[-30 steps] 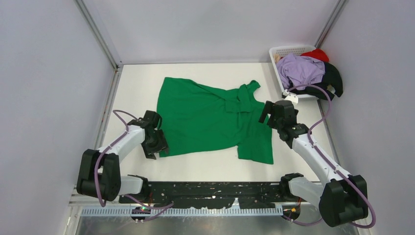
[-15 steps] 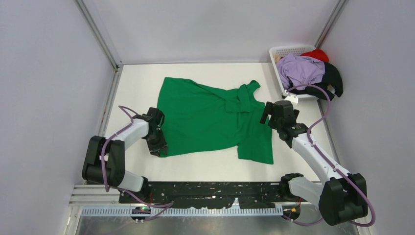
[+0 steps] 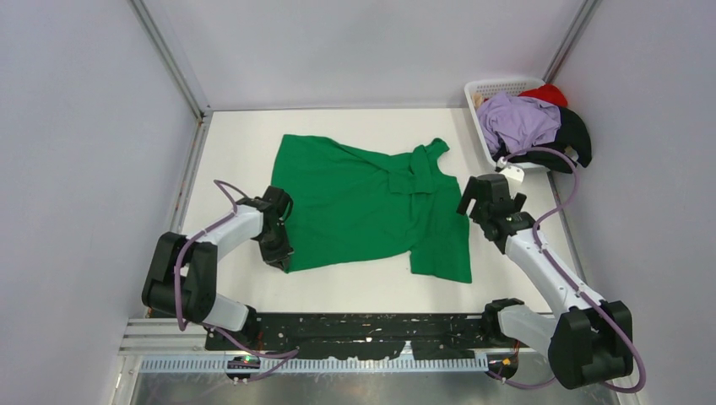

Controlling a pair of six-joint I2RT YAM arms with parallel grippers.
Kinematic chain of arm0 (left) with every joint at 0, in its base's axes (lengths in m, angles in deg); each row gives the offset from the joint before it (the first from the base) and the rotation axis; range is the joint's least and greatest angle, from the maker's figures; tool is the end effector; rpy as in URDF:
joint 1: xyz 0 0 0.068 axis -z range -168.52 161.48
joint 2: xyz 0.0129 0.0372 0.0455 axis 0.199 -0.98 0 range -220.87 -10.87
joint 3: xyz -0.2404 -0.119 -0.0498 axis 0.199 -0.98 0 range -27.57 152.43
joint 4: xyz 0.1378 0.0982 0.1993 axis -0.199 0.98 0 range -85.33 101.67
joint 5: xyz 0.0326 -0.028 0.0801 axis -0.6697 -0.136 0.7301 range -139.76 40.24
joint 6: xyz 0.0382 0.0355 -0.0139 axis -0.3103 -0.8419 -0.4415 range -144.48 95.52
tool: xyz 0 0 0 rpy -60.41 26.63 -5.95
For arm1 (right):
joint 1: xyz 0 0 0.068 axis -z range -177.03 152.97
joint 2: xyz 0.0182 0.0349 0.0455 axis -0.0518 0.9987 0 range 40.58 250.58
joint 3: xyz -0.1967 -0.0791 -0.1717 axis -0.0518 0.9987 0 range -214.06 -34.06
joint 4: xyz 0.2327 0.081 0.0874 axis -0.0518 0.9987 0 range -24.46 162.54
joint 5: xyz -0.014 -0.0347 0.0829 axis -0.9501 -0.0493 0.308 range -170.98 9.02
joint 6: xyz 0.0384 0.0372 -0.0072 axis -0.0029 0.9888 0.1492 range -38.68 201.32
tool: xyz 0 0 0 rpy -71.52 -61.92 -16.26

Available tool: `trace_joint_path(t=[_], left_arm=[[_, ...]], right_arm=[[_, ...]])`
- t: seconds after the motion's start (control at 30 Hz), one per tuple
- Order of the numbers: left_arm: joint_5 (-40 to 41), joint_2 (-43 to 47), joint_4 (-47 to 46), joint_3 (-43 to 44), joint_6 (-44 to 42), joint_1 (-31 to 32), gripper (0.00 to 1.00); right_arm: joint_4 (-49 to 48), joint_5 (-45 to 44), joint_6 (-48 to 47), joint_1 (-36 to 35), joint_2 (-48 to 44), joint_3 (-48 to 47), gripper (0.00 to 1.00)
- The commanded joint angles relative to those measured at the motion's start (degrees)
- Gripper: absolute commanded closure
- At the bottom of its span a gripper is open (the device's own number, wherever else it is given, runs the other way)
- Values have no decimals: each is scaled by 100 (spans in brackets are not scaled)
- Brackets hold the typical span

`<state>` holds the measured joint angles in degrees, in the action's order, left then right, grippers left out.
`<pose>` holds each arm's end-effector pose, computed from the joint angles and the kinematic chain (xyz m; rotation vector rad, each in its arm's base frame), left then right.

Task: Fold and stack the t-shirts
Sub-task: Flatten out the tshirt

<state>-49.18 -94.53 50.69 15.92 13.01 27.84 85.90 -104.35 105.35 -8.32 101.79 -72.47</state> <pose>0.2150 -0.0627 0.1544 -0.5649 3.0254 -0.0324 0.2183 0.0292 0.2323 0.4492 2.2086 -0.1474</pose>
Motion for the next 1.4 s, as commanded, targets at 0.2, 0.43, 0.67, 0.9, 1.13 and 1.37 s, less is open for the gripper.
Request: trace_joint_path(t=[0.2, 0.43, 0.67, 0.9, 1.13, 1.37], left_arm=[[290, 31, 111, 40, 98, 122, 100], [182, 262, 63, 149, -45, 120, 100], [170, 464, 88, 154, -225, 117, 100], [58, 569, 71, 38, -270, 116, 100], [1, 588, 59, -26, -207, 113, 100], [-34, 558, 2, -42, -153, 113, 100]], right_arm=[[1339, -397, 660, 232, -636, -317, 5], [2888, 845, 762, 234, -604, -520, 4], [3221, 2057, 1083, 113, -316, 118, 18], [2966, 1576, 1428, -367, -156, 478, 33], [2359, 1524, 1712, -510, 139, 879, 49], [1914, 1342, 1748, -541, 189, 917, 51]])
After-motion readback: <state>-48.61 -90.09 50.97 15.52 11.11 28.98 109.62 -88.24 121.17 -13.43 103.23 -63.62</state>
